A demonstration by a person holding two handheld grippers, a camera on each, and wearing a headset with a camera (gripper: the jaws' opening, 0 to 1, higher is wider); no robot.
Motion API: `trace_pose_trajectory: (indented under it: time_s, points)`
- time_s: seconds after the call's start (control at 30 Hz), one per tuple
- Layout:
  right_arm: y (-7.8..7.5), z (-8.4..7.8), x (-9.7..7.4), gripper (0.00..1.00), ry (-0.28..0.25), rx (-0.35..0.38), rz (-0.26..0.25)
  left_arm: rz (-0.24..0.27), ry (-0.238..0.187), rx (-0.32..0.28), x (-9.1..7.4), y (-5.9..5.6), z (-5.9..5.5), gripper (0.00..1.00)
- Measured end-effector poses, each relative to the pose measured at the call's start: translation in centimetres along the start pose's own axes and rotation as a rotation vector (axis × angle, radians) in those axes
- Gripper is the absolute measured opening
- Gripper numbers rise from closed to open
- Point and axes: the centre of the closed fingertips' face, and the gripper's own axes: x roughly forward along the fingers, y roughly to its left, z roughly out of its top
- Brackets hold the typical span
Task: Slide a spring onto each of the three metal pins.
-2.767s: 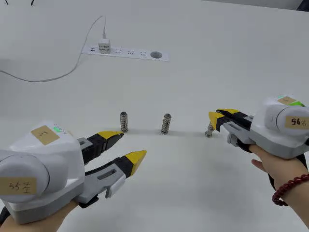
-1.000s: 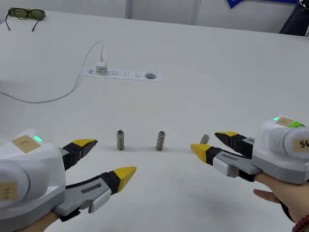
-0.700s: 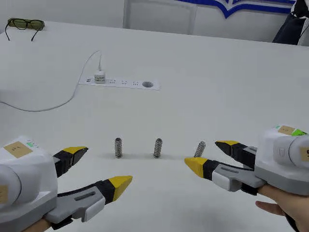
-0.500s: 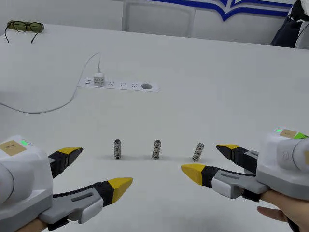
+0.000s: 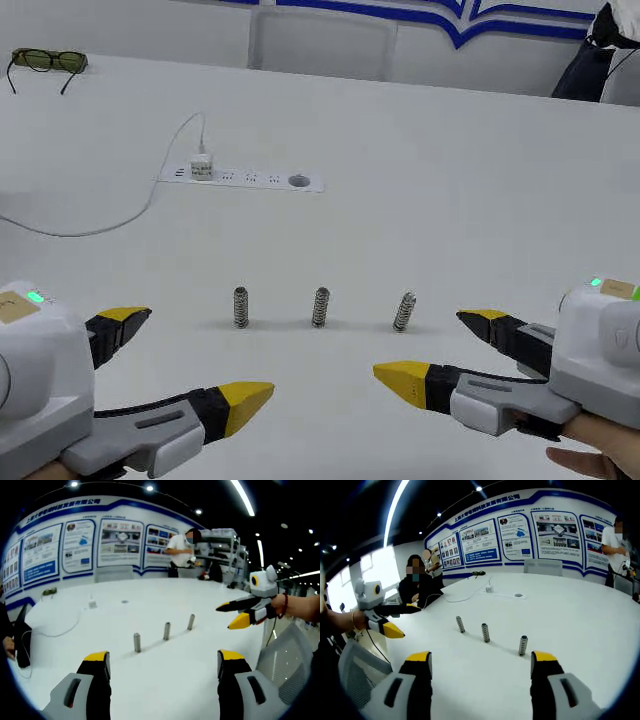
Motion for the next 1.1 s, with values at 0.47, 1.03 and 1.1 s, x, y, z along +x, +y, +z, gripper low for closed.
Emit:
trace_pose_trajectory:
  time_s: [0.47,1.03,1.1]
  points:
    - [1.1,-0.7,-1.2,0.95,0.007,-0.002,0.010,-0.012,-0.009,0.013,-0.8,-0.6,0.0,1.00]
    - [1.6,-1.1,-1.7,0.99,0.018,-0.002,0.013,-0.006,0.011,0.010,-1.5,-0.6,-0.9,1.00]
    - [1.7,-1.1,-1.7,0.99,0.019,-0.004,0.014,-0.006,0.013,0.011,-1.5,-0.6,-0.9,1.00]
